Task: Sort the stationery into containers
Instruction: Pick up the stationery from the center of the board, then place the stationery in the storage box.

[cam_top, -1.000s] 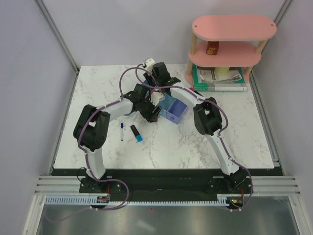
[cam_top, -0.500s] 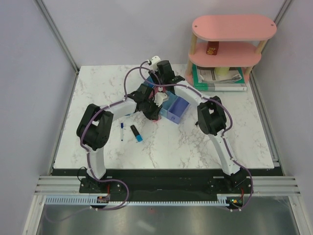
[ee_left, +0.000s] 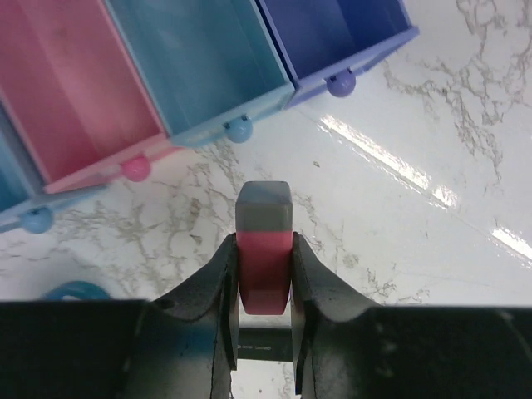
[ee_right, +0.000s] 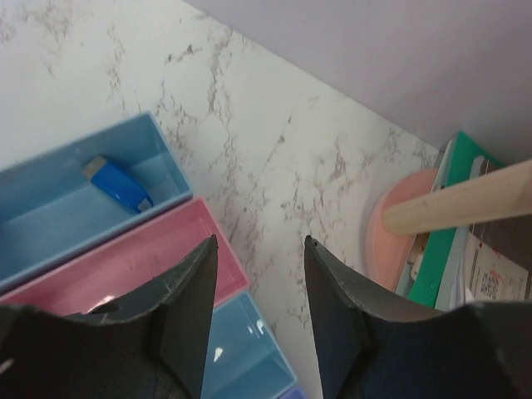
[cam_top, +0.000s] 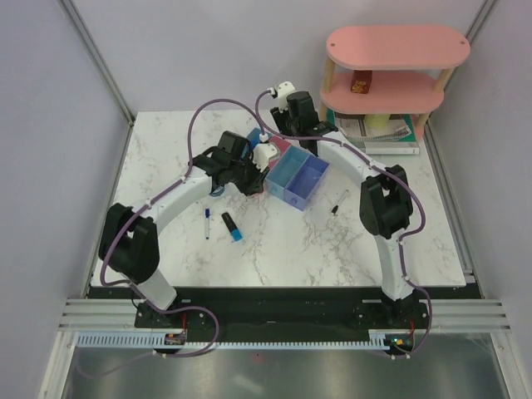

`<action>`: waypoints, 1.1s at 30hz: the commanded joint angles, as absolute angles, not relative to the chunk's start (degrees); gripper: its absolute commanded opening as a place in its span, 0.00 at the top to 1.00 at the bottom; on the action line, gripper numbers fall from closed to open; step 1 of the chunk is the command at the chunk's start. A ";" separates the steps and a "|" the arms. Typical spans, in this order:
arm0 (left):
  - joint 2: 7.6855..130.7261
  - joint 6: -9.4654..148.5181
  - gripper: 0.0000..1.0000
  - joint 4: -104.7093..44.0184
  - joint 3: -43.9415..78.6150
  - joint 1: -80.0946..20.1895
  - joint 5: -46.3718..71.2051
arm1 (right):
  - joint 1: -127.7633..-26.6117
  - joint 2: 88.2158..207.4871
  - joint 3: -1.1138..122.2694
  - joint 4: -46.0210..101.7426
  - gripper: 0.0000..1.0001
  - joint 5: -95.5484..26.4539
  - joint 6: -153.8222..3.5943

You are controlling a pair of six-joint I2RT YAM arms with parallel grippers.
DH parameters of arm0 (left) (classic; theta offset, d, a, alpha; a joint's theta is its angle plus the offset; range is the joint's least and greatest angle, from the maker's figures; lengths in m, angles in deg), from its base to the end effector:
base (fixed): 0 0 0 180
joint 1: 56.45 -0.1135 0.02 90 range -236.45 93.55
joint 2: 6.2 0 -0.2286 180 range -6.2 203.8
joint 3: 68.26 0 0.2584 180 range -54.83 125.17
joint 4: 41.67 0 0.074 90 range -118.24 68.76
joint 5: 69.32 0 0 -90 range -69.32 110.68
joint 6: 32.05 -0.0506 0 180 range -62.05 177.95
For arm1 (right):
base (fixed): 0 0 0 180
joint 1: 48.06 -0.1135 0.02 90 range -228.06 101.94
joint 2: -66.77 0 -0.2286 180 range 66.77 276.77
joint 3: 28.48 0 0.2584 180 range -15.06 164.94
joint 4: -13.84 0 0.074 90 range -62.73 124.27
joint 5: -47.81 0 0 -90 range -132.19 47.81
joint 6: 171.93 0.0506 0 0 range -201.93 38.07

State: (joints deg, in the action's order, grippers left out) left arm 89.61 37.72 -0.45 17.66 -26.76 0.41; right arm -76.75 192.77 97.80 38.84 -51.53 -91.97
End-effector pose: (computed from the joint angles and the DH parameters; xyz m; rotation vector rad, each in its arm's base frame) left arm 0.3162 -0.2005 0.2020 1.1732 2.1544 -0.5074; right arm 0.4648 0.2450 0.2479 -0.5627 1.9155 0.0462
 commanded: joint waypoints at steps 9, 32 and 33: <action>104.17 39.84 0.98 -0.38 43.85 -36.93 9.87 | -75.22 182.88 82.25 40.27 0.53 -48.96 -89.84; 120.27 36.94 0.95 0.32 50.20 -38.43 6.18 | -75.39 180.85 77.58 40.62 0.58 -45.97 -87.38; 120.54 36.85 0.93 0.32 49.76 -38.26 6.26 | -75.39 180.94 77.58 40.62 0.58 -45.79 -87.29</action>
